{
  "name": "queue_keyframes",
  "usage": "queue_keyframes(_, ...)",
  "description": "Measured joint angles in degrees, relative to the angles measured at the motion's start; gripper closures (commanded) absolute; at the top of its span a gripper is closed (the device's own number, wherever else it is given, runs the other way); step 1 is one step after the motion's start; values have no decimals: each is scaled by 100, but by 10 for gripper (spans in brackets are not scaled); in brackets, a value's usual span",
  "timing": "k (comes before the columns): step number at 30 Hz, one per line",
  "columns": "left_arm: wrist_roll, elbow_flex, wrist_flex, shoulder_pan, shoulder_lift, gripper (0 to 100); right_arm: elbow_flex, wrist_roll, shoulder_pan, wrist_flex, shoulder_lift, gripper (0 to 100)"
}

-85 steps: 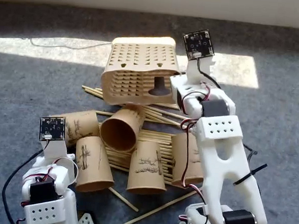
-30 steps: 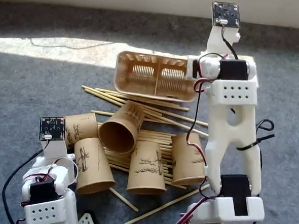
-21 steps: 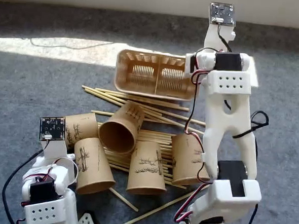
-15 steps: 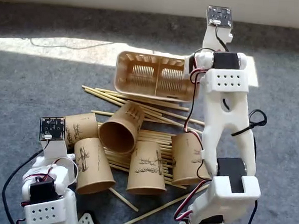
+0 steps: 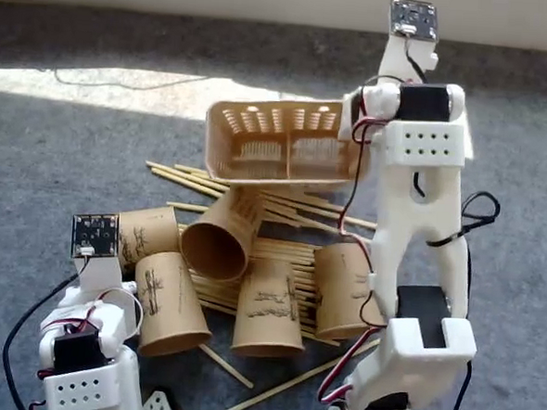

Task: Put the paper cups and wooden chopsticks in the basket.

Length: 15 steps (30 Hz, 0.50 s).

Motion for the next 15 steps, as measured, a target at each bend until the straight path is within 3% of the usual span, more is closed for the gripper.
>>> queue_keyframes(8,0,0,0,0,0,993,-545,-26,79,334,554,994)
queue_keyframes(15,0,0,0,0,0,993,-1073,-563,352,343,580,994)
